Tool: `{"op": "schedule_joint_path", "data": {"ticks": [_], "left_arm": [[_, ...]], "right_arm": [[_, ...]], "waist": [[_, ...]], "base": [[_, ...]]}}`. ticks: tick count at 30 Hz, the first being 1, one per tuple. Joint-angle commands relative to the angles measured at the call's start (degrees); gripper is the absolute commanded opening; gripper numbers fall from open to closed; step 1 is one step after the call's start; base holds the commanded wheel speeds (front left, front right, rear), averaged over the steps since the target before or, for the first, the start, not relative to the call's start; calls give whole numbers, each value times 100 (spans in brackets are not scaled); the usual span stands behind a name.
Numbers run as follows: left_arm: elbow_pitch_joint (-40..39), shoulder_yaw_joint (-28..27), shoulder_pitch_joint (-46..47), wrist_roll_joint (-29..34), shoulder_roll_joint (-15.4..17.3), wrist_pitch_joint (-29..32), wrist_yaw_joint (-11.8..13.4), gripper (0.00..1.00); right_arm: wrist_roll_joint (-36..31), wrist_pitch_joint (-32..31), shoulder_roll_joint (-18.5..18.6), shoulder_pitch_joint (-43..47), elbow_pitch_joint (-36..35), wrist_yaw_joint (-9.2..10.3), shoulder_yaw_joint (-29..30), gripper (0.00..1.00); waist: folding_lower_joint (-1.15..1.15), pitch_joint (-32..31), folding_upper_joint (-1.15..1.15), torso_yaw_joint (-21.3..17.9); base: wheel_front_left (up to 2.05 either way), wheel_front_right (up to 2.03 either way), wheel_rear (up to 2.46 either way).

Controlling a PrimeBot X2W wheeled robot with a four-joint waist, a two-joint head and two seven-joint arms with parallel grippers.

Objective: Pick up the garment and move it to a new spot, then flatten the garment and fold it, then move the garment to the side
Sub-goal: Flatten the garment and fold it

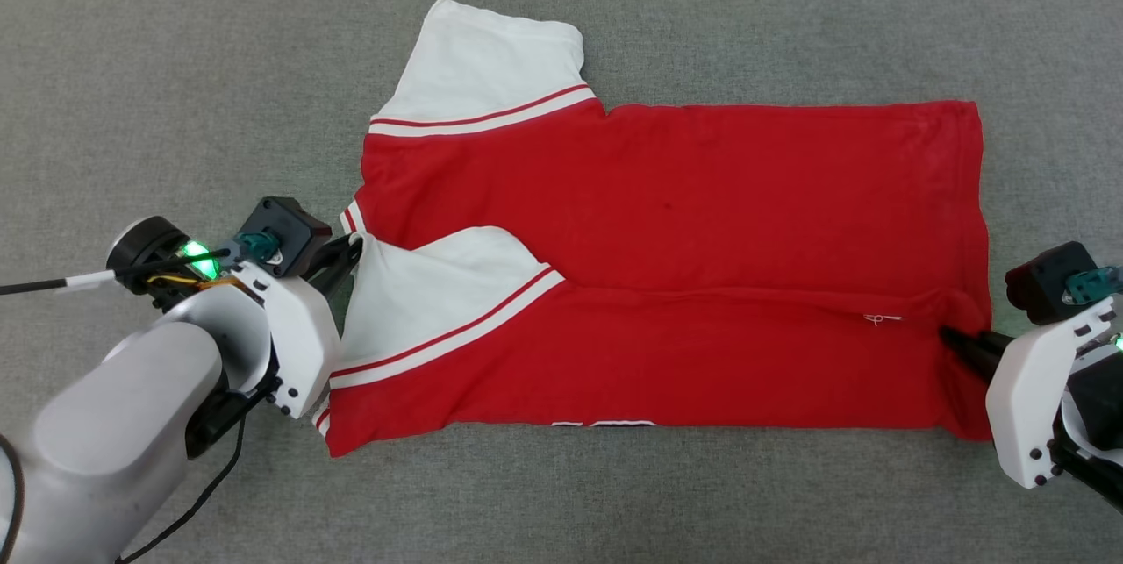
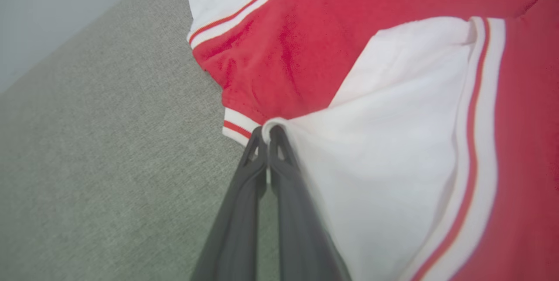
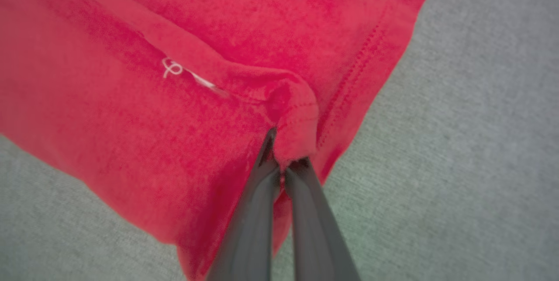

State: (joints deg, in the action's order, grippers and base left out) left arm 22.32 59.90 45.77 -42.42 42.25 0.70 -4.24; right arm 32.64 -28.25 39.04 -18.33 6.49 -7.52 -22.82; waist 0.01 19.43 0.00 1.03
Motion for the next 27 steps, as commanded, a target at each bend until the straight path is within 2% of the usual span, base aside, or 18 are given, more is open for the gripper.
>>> {"op": "schedule_joint_path", "data": {"ticks": [1,7,8,9,10,11,12,16,20,22,23,24,27], "left_arm": [[194,73,68,35,-72,15,-87,0],[729,256,111,10,-273,-101,-212,0],[797,284,96,-13,-307,-124,-227,4],[797,284,96,-13,-307,-124,-227,4],[861,293,83,-37,-339,-139,-233,43],[909,306,95,-21,-351,-170,-242,100],[947,307,123,-5,-351,-217,-246,100],[928,288,209,-49,-270,-193,-265,100],[608,322,400,-181,-33,272,-283,100],[380,360,495,-317,103,677,-291,100],[146,412,617,-467,228,1163,-303,100],[146,412,617,-467,228,1163,-303,100],[-206,533,799,-726,359,1977,-305,100]], "right_arm": [[-36,7,-58,-86,111,7,-104,0],[38,181,-120,-204,329,6,-269,0],[50,233,-120,-215,347,6,-269,4],[50,233,-120,-215,347,6,-269,4],[63,294,-129,-216,358,6,-252,26],[69,351,-134,-208,366,6,-235,45],[59,416,-123,-190,364,6,-214,100],[88,618,-57,29,303,6,-90,100],[133,670,21,254,167,6,82,100],[127,666,41,375,123,6,154,100],[111,644,13,452,72,6,219,100],[111,644,13,452,72,6,219,100],[62,611,-43,558,5,6,276,100]], "waist": [[-1,19,0,-8],[-1,-116,0,-45],[-1,-171,0,-46],[-1,-171,0,-46],[-1,-243,0,-42],[-1,-314,0,-41],[-1,-401,0,-36],[-1,-761,0,18],[-1,-1048,0,87],[-1,-1134,0,114],[-1,-1196,0,140],[-1,-1196,0,140],[-1,-1250,0,167]], "base": [[0,0,0],[0,0,0],[0,0,0],[0,0,0],[0,0,0],[0,0,0],[0,0,0],[0,0,0],[0,0,0],[0,0,0],[0,0,0],[0,0,0],[0,0,0]]}}
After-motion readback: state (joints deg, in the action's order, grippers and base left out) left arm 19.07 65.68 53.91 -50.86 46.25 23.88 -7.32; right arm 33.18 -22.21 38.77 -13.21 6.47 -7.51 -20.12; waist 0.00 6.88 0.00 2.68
